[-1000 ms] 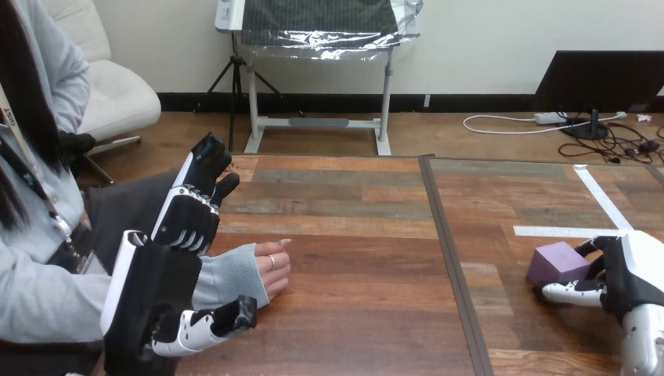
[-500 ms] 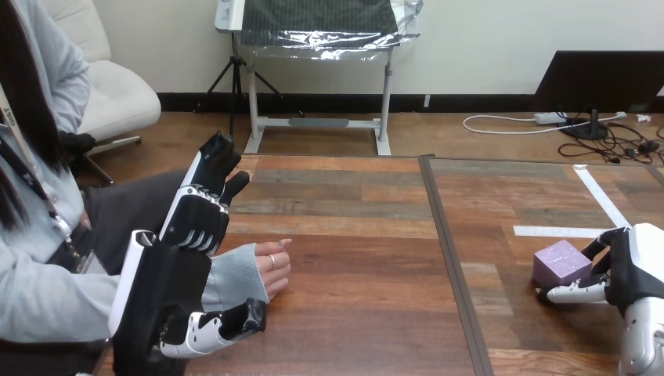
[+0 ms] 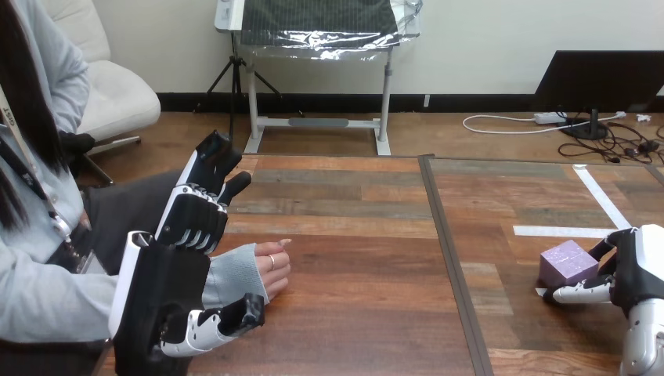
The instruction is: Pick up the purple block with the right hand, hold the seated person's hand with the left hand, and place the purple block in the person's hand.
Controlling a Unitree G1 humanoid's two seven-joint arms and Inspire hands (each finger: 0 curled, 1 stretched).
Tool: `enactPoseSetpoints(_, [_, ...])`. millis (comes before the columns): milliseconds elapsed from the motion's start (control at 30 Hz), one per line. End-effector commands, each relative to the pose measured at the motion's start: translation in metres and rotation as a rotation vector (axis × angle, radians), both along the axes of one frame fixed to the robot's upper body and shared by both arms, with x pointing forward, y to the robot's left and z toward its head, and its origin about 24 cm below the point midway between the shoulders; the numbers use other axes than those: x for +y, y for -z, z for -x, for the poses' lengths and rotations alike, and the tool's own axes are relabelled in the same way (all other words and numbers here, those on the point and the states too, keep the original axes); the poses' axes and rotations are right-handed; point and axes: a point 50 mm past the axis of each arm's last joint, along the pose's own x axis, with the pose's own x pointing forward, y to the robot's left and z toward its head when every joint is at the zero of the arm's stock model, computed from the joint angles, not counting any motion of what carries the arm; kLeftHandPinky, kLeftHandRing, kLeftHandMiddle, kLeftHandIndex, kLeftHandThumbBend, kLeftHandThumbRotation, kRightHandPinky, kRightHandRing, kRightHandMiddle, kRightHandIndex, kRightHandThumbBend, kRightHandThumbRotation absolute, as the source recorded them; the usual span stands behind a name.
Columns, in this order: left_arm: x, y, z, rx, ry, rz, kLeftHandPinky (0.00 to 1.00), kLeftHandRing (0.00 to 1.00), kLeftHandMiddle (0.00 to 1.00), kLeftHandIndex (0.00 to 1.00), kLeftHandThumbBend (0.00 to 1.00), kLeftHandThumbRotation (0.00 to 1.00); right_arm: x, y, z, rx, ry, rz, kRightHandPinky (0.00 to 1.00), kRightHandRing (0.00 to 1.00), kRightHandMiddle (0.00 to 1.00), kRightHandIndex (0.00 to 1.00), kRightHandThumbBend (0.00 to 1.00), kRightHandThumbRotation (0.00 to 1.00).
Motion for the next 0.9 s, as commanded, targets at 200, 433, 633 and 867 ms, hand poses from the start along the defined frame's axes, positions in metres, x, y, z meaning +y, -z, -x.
enactPoseSetpoints(200, [-0.008,-0.015,-0.005,-0.076,0.004,0.009,0.90,0.95,0.96,0.93,1.00,0.55,-0.009,-0.019,-0.012,-0.067,0.039,0.015,0.05,0.11,0.19,0.29,0.60,0.00])
enactPoseSetpoints(433, [-0.009,-0.015,-0.005,-0.071,-0.008,-0.009,0.89,0.94,0.96,0.94,1.00,0.57,-0.011,-0.023,-0.012,-0.101,0.026,0.017,0.05,0.11,0.19,0.28,0.58,0.00])
enactPoseSetpoints(633, [-0.009,-0.013,-0.007,-0.061,-0.009,-0.023,0.89,0.94,0.96,0.94,1.00,0.58,-0.010,-0.025,-0.012,-0.126,0.017,0.004,0.05,0.11,0.19,0.26,0.56,0.00])
enactPoseSetpoints(867, [-0.008,-0.012,-0.009,-0.040,-0.013,-0.047,0.89,0.95,0.97,0.94,1.00,0.57,-0.008,-0.027,-0.014,-0.152,0.003,-0.007,0.05,0.11,0.19,0.26,0.54,0.00])
